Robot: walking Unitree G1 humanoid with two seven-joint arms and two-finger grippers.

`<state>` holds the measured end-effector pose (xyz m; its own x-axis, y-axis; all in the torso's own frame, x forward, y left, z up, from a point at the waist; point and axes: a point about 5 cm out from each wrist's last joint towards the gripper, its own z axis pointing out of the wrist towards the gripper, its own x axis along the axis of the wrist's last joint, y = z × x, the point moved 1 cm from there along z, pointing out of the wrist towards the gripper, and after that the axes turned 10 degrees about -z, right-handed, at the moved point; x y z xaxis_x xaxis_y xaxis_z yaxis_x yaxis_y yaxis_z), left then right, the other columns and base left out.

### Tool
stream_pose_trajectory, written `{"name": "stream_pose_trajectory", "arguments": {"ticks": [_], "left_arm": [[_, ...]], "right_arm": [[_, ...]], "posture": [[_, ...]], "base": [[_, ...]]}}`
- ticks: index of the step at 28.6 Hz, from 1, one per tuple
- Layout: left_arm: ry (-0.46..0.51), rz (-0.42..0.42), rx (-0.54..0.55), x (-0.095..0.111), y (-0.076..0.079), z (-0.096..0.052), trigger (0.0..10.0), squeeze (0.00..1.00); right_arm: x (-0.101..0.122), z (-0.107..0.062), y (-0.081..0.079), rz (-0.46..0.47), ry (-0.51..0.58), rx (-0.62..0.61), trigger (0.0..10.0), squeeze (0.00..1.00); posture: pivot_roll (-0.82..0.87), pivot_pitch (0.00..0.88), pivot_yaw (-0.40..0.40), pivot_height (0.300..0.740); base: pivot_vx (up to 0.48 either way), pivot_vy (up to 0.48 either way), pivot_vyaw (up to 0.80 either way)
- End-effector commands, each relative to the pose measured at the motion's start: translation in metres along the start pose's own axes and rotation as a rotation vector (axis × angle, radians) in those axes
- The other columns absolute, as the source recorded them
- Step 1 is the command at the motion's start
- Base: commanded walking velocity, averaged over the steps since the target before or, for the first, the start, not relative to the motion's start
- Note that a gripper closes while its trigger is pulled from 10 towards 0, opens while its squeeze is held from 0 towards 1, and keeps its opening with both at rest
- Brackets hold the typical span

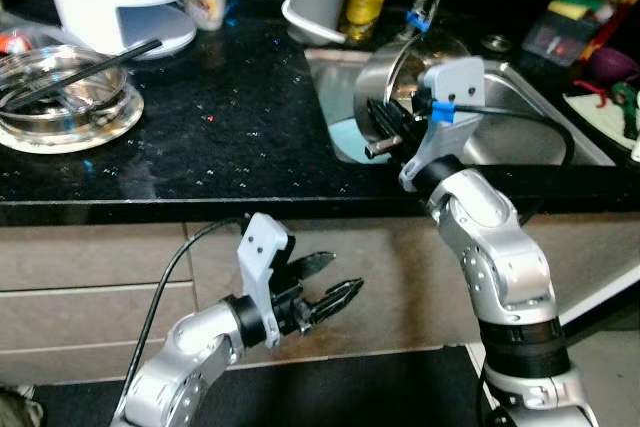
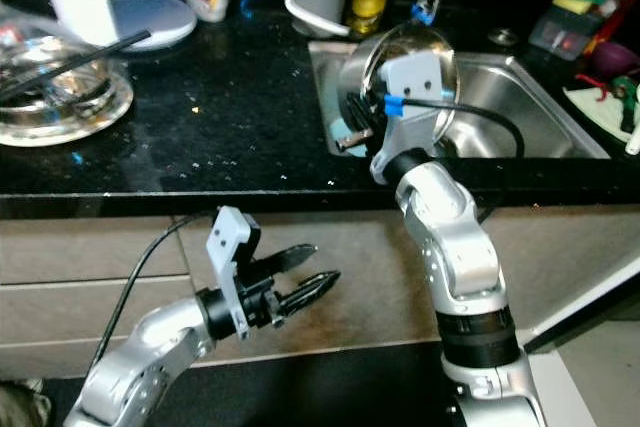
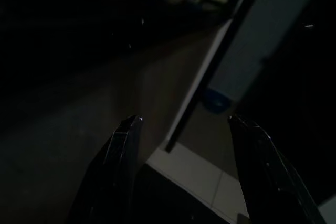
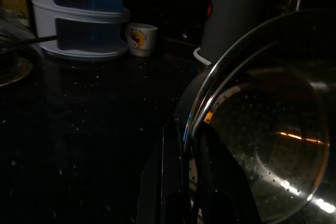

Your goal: Kitchen organization

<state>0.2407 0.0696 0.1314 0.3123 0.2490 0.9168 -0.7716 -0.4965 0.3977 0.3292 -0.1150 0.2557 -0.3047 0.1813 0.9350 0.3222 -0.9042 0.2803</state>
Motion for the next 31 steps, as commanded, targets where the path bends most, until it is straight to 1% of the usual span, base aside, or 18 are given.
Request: {"name": "stream_pose_trajectory", "arguments": {"ticks": [1, 6, 10, 11, 12, 13, 14, 15, 16, 18, 22, 27, 31], "left_arm": [[-0.014, -0.01, 0.0, -0.004, 0.001, 0.002, 10.0, 0.0], [-0.018, -0.005, 0.004, -0.005, 0.0, 0.001, 10.0, 0.0], [-0.02, 0.002, 0.017, -0.006, -0.003, 0.001, 10.0, 0.0], [-0.021, 0.003, 0.021, -0.006, -0.003, 0.001, 10.0, 0.0], [-0.021, 0.006, 0.026, -0.007, -0.005, 0.0, 10.0, 0.0], [-0.022, 0.01, 0.033, -0.007, -0.006, 0.0, 10.0, 0.0], [-0.023, 0.015, 0.043, -0.007, -0.008, -0.001, 10.0, 0.0], [-0.023, 0.015, 0.043, -0.007, -0.008, -0.001, 10.0, 0.0], [-0.027, 0.024, 0.051, -0.008, -0.01, -0.001, 10.0, 0.0], [-0.029, 0.03, 0.057, -0.008, -0.011, -0.002, 10.0, 0.0], [-0.03, 0.032, 0.057, -0.009, -0.011, -0.002, 10.0, 0.0], [-0.034, 0.038, 0.053, -0.009, -0.011, -0.001, 10.0, 0.0], [-0.036, 0.044, 0.051, -0.01, -0.011, -0.001, 10.0, 0.0]], "right_arm": [[0.005, -0.001, 0.005, -0.016, 0.025, -0.016, 10.0, 0.0], [0.005, -0.001, 0.004, -0.021, 0.022, -0.018, 10.0, 0.0], [-0.003, 0.003, 0.009, -0.026, -0.03, -0.098, 10.0, 0.0], [0.001, 0.004, 0.013, -0.05, 0.018, -0.146, 10.0, 0.0], [0.003, 0.004, 0.016, -0.094, 0.046, -0.195, 10.0, 0.0], [0.002, 0.004, 0.015, -0.1, 0.051, -0.177, 10.0, 0.0], [0.001, 0.002, 0.012, -0.054, 0.06, -0.131, 10.0, 0.0], [0.001, 0.002, 0.012, -0.054, 0.06, -0.131, 10.0, 0.0], [0.0, 0.0, 0.01, 0.009, 0.073, -0.092, 10.0, 0.0], [0.0, -0.003, 0.009, 0.066, 0.087, -0.06, 10.0, 0.0], [0.0, -0.003, 0.006, 0.09, 0.095, -0.056, 10.0, 0.0], [0.001, -0.001, 0.002, 0.086, 0.118, -0.042, 10.0, 0.0], [0.002, -0.001, 0.002, 0.082, 0.125, -0.036, 10.0, 0.0]], "posture": [[0.14, 0.013, -0.15, 0.74], [0.15, 0.013, -0.151, 0.74], [0.15, 0.013, -0.151, 0.74], [0.15, 0.013, -0.152, 0.74], [0.15, 0.013, -0.151, 0.74], [0.15, 0.013, -0.151, 0.74], [0.15, 0.012, -0.151, 0.74], [0.15, 0.012, -0.151, 0.74], [0.15, 0.012, -0.152, 0.74], [0.15, 0.012, -0.15, 0.74], [0.15, 0.013, -0.151, 0.74], [0.15, 0.013, -0.15, 0.74], [0.15, 0.013, -0.152, 0.74]], "base": [[0.0, 0.0, 0.0], [0.0, 0.0, 0.0], [0.0, 0.0, 0.0], [0.0, 0.0, 0.0], [0.0, 0.0, 0.0], [0.0, 0.0, 0.0], [0.0, 0.0, 0.0], [0.0, 0.0, 0.0], [0.0, 0.0, 0.0], [0.0, 0.0, 0.69], [0.0, 0.0, 0.69], [0.0, 0.0, 0.69], [0.0, 0.0, 0.69]]}}
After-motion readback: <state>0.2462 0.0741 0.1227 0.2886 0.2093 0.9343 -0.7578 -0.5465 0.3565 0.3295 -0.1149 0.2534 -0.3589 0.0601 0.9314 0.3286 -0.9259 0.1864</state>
